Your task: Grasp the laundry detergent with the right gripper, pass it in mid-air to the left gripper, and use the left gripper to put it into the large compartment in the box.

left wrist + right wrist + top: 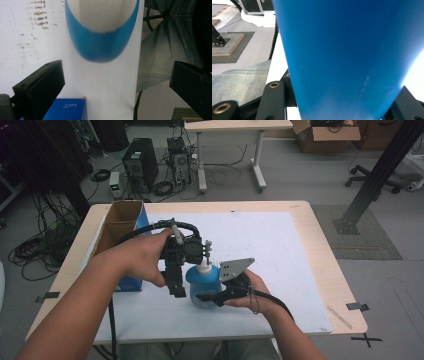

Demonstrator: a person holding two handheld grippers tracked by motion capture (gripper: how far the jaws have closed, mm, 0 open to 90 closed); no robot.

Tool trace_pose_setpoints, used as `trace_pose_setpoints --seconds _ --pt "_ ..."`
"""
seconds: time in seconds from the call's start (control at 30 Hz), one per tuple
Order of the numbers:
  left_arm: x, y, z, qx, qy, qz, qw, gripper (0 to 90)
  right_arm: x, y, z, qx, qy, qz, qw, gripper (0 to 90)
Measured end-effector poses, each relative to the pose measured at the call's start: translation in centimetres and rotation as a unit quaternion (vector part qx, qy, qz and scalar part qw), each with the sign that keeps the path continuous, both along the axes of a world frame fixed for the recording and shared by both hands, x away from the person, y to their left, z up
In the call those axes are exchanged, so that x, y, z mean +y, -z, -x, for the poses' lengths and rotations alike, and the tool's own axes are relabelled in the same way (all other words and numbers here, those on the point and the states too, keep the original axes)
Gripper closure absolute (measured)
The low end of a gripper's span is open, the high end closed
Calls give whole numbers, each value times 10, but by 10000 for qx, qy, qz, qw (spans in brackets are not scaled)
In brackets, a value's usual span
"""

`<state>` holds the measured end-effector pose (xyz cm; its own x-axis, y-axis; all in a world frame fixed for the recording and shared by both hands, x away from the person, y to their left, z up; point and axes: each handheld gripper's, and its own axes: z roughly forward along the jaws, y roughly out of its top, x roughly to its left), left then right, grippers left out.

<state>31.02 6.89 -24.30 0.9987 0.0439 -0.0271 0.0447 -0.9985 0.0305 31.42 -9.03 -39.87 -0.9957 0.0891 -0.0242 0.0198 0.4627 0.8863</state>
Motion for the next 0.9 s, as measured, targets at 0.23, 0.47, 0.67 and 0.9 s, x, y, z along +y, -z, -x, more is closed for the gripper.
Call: trace_pose_setpoints --seconds 0.23,0.47,0.67,0.9 --pt "-4 3 -1 12 13 -24 10000 2 6 2 1 21 -60 -43 10000 454" --pt "-6 4 -1 5 25 -26 10000 2 16 -1 3 -30 -117 -149 9998 453" --pt "-6 4 1 -17 26 -27 10000 2 25 -3 5 -34 -170 -193 9997 453" --pt "-7 6 2 -44 -12 -11 10000 2 31 -4 6 -24 -199 -255 9995 452"
